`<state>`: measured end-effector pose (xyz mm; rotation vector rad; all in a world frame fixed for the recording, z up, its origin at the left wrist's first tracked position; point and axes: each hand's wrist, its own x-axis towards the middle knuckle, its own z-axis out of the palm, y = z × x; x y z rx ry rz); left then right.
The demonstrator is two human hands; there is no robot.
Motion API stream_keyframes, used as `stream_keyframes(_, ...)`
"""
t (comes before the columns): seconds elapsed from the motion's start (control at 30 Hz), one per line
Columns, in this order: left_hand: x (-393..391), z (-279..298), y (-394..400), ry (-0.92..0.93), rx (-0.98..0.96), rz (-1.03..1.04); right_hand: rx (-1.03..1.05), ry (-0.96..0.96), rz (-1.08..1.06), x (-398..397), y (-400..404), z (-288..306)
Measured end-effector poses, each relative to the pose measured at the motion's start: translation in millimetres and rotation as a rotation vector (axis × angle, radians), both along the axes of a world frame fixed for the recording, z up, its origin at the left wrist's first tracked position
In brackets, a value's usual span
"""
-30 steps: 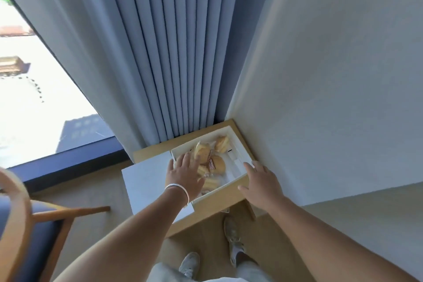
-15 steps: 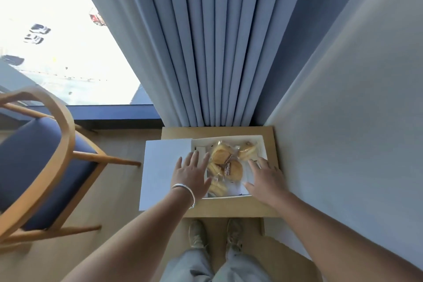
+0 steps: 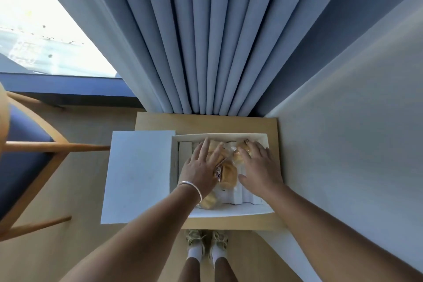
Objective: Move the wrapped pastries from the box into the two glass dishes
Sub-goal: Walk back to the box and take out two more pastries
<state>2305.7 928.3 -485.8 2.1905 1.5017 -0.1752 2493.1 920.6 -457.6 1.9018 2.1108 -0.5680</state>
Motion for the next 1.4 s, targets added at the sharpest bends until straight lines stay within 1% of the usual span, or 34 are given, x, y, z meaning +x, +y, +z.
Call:
stream_keyframes(0.13, 12.2, -26.6, 10.9, -0.005, 0.047, 0.0, 0.05, -0.019, 0.068, 4.5, 11.8, -30.7)
stream_keyframes(0.23, 19.9, -41.1, 15.5, 0.011, 0.109, 0.006, 0.077, -0.078, 0.138, 7.4, 17.0, -46.5)
stream_keyframes(0.33, 27.4, -51.0, 13.9, 0.044, 0.174, 0.008, 0.076, -0.119, 0.117, 7.0, 18.3, -56.1)
stream_keyframes(0.43, 34.2, -48.4, 19.9, 0.017, 0.187, 0.073, 0.084, -0.137, 0.062, 5.3, 17.6, -60.3)
stream_keyframes(0.53, 32.8, -36.0, 26.0, -0.01, 0.167, 0.078, 0.1, -0.12, 0.023, 5.3, 15.3, -50.0)
stream_keyframes(0.6, 28.0, -24.5, 25.7, -0.03, 0.161, 0.071, 0.122, -0.092, 0.032, 6.8, 11.0, -37.0)
stream_keyframes(0.8, 0.1, 33.8, 16.0, -0.059, 0.133, 0.146, 0.131, -0.084, 0.079, 3.2, 1.6, 20.9)
stream_keyframes(0.93, -35.0, 73.8, 0.0, -0.044, 0.116, 0.276, 0.188, -0.041, 0.1, -18.3, 1.6, 69.2)
stream_keyframes(1.07, -80.0, 110.9, -21.6, -0.034, 0.119, 0.441, 0.254, -0.006, 0.193, -51.7, 3.9, 104.5)
stream_keyframes(1.23, -148.7, 139.2, -56.9, 0.031, 0.163, 0.672, 0.288, 0.03, 0.366, -125.7, 12.9, 128.3)
stream_keyframes(1.4, -212.3, 150.9, -118.4, 0.127, 0.176, 0.914, 0.304, 0.092, 0.593, -207.1, 5.2, 136.9)
